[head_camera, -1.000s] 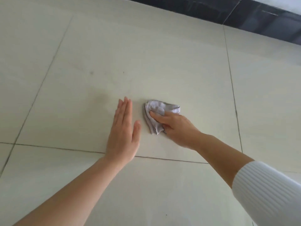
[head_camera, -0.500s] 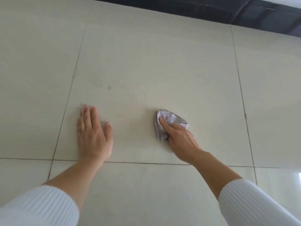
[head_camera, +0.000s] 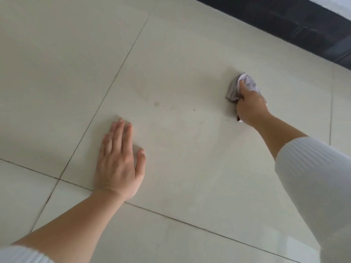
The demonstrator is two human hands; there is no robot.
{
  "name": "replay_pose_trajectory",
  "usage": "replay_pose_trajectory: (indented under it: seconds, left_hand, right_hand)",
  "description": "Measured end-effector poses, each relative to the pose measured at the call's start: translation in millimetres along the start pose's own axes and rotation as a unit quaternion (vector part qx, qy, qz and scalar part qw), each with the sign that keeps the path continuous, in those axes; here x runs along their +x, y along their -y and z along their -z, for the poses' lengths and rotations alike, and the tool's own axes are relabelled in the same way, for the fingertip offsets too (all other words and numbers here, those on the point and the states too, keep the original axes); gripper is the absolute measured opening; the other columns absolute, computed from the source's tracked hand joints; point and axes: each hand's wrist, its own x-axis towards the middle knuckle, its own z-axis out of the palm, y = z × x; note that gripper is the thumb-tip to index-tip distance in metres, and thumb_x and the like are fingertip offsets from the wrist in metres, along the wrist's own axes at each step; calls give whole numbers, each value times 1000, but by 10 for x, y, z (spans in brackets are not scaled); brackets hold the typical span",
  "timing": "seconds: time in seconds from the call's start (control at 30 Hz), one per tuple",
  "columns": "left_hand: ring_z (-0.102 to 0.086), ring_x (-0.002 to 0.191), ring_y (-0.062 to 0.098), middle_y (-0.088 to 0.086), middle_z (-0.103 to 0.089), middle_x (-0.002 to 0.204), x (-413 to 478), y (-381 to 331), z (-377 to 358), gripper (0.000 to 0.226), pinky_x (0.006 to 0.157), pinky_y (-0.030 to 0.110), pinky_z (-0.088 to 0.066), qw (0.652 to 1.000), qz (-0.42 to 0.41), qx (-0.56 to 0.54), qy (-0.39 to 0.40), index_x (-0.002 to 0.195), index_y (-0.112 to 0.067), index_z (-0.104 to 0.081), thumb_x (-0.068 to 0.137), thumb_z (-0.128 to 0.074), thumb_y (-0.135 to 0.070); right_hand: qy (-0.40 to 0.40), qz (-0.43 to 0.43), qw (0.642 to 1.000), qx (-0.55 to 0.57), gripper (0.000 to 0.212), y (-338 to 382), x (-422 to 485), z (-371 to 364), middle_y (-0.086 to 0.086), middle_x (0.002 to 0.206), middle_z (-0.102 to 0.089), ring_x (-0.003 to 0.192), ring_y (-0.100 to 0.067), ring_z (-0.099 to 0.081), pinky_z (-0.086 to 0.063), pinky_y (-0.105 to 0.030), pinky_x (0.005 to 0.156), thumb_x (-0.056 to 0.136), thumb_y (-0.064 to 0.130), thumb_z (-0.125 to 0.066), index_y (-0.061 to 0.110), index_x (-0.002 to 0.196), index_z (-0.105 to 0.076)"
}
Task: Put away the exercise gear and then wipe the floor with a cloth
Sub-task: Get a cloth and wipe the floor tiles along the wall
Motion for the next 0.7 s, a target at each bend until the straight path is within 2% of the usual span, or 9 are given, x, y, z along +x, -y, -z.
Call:
replay_pose_trajectory:
  seconds: [0.13, 0.23, 0.3, 0.33, 0.4, 0.47, 0.57, 0.63, 0.7]
  left_hand:
    - [-16, 146, 26, 15, -21, 157, -7, 8, -13, 68, 119, 41, -14, 1000, 5, -7, -5, 149, -2, -24, 91, -27, -39]
    - [-16, 147, 26, 15, -20, 157, -2, 20, -11, 68, 119, 41, -14, 1000, 4, -5, -9, 149, -3, -24, 91, -27, -39]
    - [-15, 147, 26, 15, -19, 157, 1, 21, -10, 68, 119, 41, -14, 1000, 3, -6, -7, 149, -3, -24, 91, -27, -39]
    - [-15, 147, 26, 14, -19, 157, 3, 22, -7, 68, 119, 41, -14, 1000, 4, -8, -5, 149, -3, -24, 91, -27, -39]
    - [-14, 147, 26, 15, -19, 158, 5, 24, -3, 68, 119, 42, -15, 1000, 7, -6, 0, 149, -3, -24, 91, -26, -40]
    - [-15, 147, 27, 15, -19, 157, 5, 32, 4, 68, 119, 43, -16, 1000, 7, -3, 4, 149, -3, -24, 91, -26, -40]
    - [-16, 146, 28, 16, -21, 157, 4, 25, 21, 68, 118, 43, -16, 1000, 6, -8, 7, 148, -2, -26, 91, -27, -39]
    - [-17, 146, 28, 17, -21, 156, 2, 17, 33, 68, 119, 43, -16, 1000, 6, -10, 8, 147, -2, -28, 91, -27, -39]
    - [-17, 146, 29, 17, -22, 156, 4, 15, 40, 68, 119, 42, -15, 1000, 5, -12, 8, 147, -1, -28, 91, -27, -39]
  right_hand:
    - [6, -42, 999, -16, 72, 229, 222, 110, -13, 150, -30, 128, -38, -39, -42, -29, 86, 95, -2, -32, 33, 152, -5]
    - [16, -29, 999, 15, 64, 348, 324, 80, -15, 145, -35, 127, -36, -41, -42, -32, 94, 96, 5, -39, 35, 150, -21]
    - [13, 74, 997, -8, 50, 394, 223, -56, -8, 140, -44, 128, -30, -44, -40, -24, 92, 99, 15, -40, 35, 144, -34]
    - [15, 144, 989, -30, 44, 383, 130, -168, -5, 138, -47, 128, -27, -45, -38, -20, 94, 102, 22, -37, 35, 144, -35]
    - [42, 257, 963, -74, 45, 313, -149, -387, -5, 138, -52, 123, -26, -51, -38, -26, 97, 102, 28, -32, 36, 146, -31]
    - [72, 343, 932, -90, 51, 186, -523, -541, -9, 124, -60, 108, -31, -59, -45, -34, 90, 97, 22, -36, 33, 147, -31]
    - [133, 423, 890, -109, 59, 9, -1139, -625, -2, 109, -62, 99, -27, -58, -46, -37, 90, 90, 14, -42, 28, 147, -34]
    - [182, 464, 858, -125, 61, -49, -1383, -627, 5, 118, -57, 104, -21, -54, -39, -32, 95, 91, 13, -43, 31, 148, -31]
    - [190, 483, 843, -142, 65, -89, -1335, -588, 4, 120, -56, 102, -23, -55, -41, -31, 91, 90, 11, -48, 33, 148, -29]
